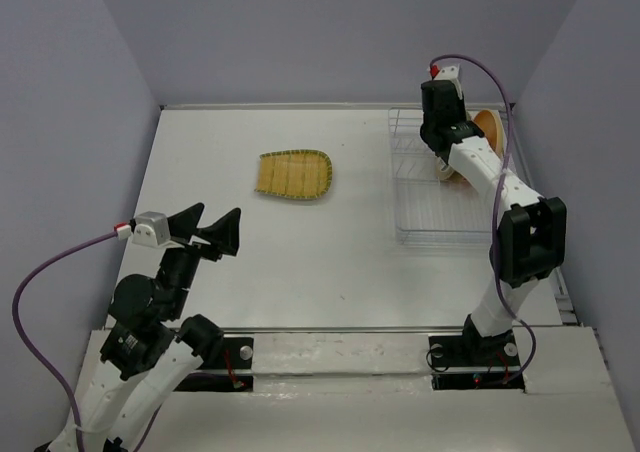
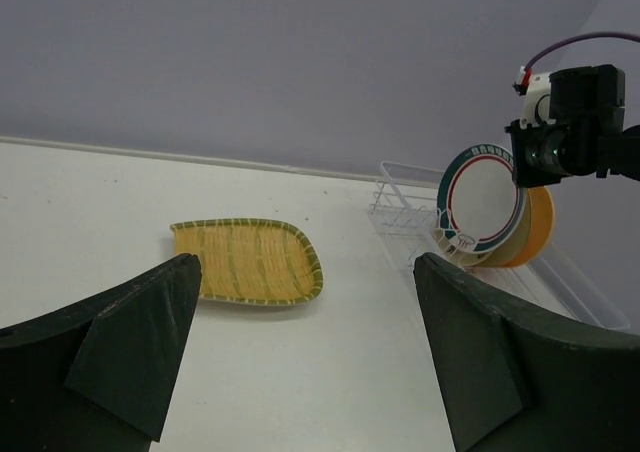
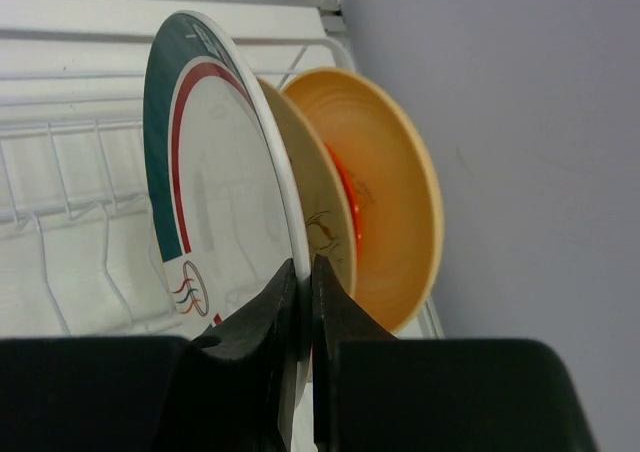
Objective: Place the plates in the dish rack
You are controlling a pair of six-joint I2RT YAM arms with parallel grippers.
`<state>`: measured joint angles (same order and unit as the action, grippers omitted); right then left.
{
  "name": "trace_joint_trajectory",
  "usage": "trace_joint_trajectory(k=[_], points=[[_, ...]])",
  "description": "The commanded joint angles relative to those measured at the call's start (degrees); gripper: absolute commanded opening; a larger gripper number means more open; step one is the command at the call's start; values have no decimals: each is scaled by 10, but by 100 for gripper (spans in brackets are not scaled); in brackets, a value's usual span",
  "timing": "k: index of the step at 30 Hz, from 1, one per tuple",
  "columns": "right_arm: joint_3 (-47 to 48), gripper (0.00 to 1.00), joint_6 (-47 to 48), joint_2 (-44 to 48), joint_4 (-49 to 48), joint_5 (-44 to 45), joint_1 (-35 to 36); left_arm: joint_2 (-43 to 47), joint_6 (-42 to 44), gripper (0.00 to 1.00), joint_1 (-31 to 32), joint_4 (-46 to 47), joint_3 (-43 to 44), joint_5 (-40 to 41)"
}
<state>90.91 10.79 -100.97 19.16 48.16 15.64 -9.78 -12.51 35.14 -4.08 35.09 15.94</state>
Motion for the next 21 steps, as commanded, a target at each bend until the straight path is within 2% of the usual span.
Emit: trace_joint_trajectory(k=[1, 4, 6, 8, 9, 13, 17, 19, 21], points=[[-18, 7, -48, -16, -16, -34, -10, -27, 4, 99, -2, 27, -3, 10], [-23, 7, -67, -14, -14, -56, -10, -50, -1, 99, -2, 17, 1, 20], [-29, 15, -85, -9, -13, -59, -10, -80, -13, 99, -2, 10, 9, 25], [-32, 30, -97, 5, -12, -55, -10, -118, -31, 99, -2, -3, 23, 27], [-35, 48, -101, 12, -12, -50, -10, -131, -37, 99, -2, -9, 29, 25], [-43, 75, -128, 60, -12, -81, -10, -190, -60, 99, -5, -13, 53, 8], [-76, 77, -167, 130, -8, -154, -10, -267, -116, 99, -4, 13, 68, -33], [-98, 77, -186, 165, -11, -226, -10, -290, -147, 99, -5, 38, 56, -43], [-142, 78, -209, 214, -35, -271, 5, -327, -198, 99, -10, 97, 31, -49]])
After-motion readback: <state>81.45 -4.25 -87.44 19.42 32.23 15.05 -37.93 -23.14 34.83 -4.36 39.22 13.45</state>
